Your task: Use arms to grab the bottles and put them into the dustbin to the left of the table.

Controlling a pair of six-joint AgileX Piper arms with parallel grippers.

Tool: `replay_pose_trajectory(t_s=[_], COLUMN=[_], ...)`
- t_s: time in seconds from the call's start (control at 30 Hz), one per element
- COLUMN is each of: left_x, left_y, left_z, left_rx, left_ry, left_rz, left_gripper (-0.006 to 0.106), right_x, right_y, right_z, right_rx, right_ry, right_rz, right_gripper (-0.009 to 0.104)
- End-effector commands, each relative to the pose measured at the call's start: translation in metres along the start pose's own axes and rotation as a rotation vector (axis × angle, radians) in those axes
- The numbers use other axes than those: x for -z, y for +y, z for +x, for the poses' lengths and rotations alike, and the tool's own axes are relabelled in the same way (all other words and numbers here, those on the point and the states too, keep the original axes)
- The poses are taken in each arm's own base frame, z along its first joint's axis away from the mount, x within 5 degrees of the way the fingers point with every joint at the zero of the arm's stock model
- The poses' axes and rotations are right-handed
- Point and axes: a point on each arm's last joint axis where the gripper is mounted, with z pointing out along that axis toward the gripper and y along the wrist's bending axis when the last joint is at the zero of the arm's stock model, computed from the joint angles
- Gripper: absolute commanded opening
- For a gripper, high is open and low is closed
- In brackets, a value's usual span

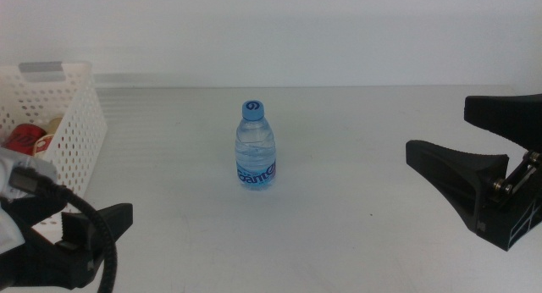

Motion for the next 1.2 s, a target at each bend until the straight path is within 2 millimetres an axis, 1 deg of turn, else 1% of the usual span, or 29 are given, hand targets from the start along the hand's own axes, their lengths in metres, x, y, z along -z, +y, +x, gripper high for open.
replay_pose_trajectory(t_s=[0.0, 0.2, 0.3, 0.43, 0.57, 0.73, 0.8, 0.93, 1.17], left_x=[0.004, 0.005, 0.003, -0.002, -0.016, -0.032, -0.042, -0.067, -0.099], left_y=[-0.002, -0.002, -0.002, -0.002, -0.006, -0.018, -0.022, -0.024, -0.025], left_z=[-0.014, -0.018, -0.024, -0.035, -0.041, -0.049, -0.05, -0.048, -0.036], left_rx=[0.019, 0.017, 0.043, 0.021, -0.013, -0.076, -0.079, -0.084, -0.121], left_ry=[-0.095, -0.13, -0.192, -0.292, -0.317, -0.381, -0.394, -0.376, -0.312], left_rz=[0.014, 0.012, 0.018, 0.01, 0.029, 0.081, 0.093, 0.089, 0.077], left_gripper=[0.09, 0.09, 0.09, 0.09, 0.09, 0.09, 0.09, 0.09, 0.09], right_x=[0.003, 0.003, 0.003, 0.003, 0.003, 0.003, 0.003, 0.003, 0.003], right_y=[-0.001, -0.001, -0.001, -0.001, -0.001, -0.001, -0.001, -0.001, -0.001], right_z=[-0.014, -0.014, -0.014, -0.014, -0.014, -0.014, -0.014, -0.014, -0.014], right_rx=[0.012, 0.015, 0.015, 0.015, 0.015, 0.015, 0.015, 0.015, 0.015], right_ry=[-0.093, -0.092, -0.092, -0.092, -0.092, -0.092, -0.092, -0.092, -0.092], right_rz=[0.007, 0.007, 0.007, 0.007, 0.007, 0.007, 0.007, 0.007, 0.007], right_gripper=[0.071, 0.071, 0.071, 0.071, 0.071, 0.071, 0.071, 0.071, 0.071])
